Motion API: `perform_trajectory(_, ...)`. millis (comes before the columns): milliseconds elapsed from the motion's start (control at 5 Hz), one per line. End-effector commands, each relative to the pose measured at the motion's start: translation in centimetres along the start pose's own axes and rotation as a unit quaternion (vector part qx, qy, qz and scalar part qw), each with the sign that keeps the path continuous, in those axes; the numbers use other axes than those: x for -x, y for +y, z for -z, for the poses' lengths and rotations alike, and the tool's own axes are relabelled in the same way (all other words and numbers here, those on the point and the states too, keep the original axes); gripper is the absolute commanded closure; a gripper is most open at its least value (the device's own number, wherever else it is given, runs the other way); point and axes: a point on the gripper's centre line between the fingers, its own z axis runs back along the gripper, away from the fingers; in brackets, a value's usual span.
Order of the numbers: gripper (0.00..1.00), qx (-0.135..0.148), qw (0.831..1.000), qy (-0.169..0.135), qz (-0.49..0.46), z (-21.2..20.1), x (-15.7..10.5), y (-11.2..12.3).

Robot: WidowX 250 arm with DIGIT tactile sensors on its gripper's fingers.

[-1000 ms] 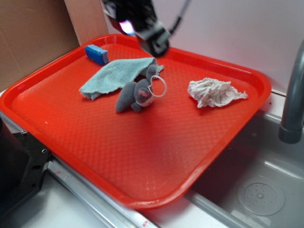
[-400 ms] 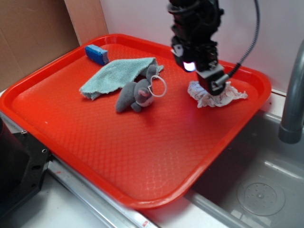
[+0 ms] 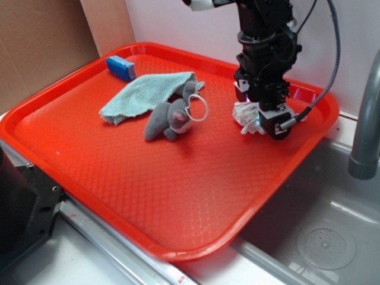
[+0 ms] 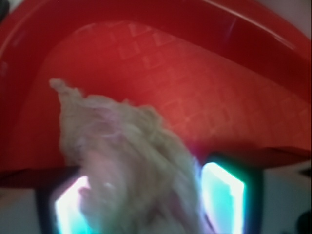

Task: Grab the white paper.

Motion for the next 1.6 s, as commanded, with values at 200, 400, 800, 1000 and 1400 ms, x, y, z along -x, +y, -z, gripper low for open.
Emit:
perform_trajectory(200,1.0,-0.006,0.999,0.035,-0.039,-3.6,1.2,0.6)
perform_trajectory(400,1.0,-0.033,0.993,0.069,-0.09,-7.5,3.1,2.0)
perform_trajectory(800,1.0,-0.044,0.985,0.077,-0.145,-14.9,8.9,3.1)
perform_trajectory(1000,1.0,-0.045,0.983,0.076,-0.158,-16.9,12.3,2.9)
perform_trajectory(1400,1.0,-0.086,0.973,0.046,-0.21,-17.8,16.9,1.9)
